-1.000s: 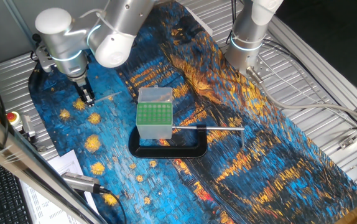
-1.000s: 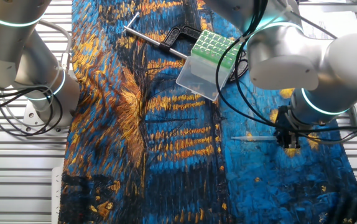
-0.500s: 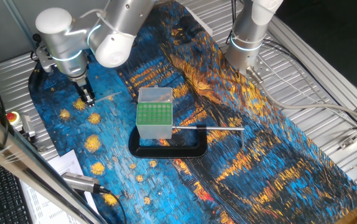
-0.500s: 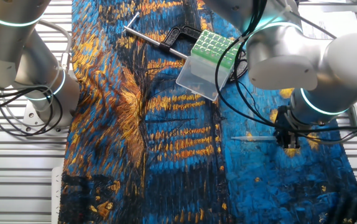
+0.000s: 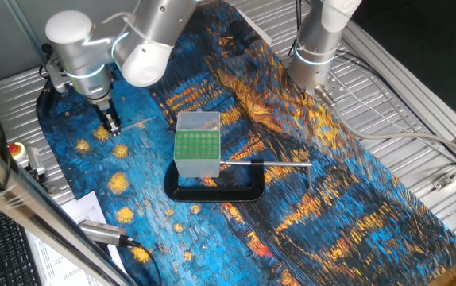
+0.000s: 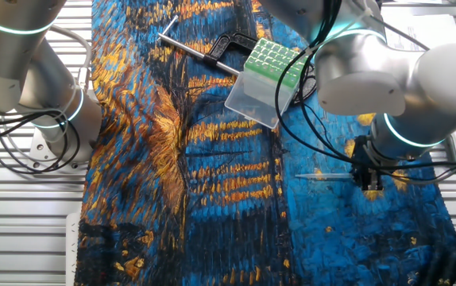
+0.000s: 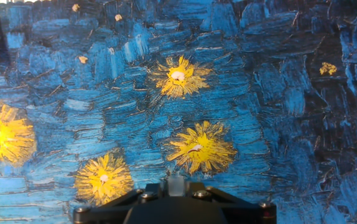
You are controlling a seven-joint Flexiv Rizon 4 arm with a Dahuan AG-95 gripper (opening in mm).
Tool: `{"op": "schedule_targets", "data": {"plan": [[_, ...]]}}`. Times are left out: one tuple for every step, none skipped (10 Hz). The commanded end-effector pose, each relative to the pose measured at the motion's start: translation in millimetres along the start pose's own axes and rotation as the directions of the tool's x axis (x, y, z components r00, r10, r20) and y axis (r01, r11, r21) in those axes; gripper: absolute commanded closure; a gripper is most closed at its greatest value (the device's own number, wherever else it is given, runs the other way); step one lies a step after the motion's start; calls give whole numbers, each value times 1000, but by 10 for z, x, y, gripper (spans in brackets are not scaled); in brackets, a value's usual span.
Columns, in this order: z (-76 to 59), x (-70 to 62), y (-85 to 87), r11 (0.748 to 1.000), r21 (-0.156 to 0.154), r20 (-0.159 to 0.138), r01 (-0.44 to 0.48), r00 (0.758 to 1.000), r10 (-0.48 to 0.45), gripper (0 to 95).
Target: Insert a large pipette tip into the holder for large pipette tips
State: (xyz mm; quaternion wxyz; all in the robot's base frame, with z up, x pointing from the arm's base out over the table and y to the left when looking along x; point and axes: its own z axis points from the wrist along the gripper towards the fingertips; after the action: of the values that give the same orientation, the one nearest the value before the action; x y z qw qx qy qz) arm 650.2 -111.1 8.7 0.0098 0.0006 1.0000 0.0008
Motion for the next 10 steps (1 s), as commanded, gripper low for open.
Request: {"op": "schedule_targets", "data": {"plan": [[-13, 2, 2, 1000, -1, 0, -3, 1000, 3, 950], [-42, 1, 7, 1000, -1, 0, -6, 1000, 6, 950], [-92, 2, 15, 1000, -1, -4, -13, 1000, 13, 950], [-190, 5, 31, 999, 0, -10, -38, 999, 38, 950], [-268, 10, 37, 999, -1, -11, -49, 999, 49, 950], [-361, 20, 39, 998, -4, -12, -56, 998, 56, 950], [-506, 41, 54, 997, -4, -29, -71, 997, 71, 950], [-638, 67, 84, 997, -4, -37, -81, 996, 81, 950], [-735, 90, 119, 996, -4, -39, -84, 996, 84, 950], [-962, 161, 215, 996, -4, -33, -92, 995, 92, 950]]}}
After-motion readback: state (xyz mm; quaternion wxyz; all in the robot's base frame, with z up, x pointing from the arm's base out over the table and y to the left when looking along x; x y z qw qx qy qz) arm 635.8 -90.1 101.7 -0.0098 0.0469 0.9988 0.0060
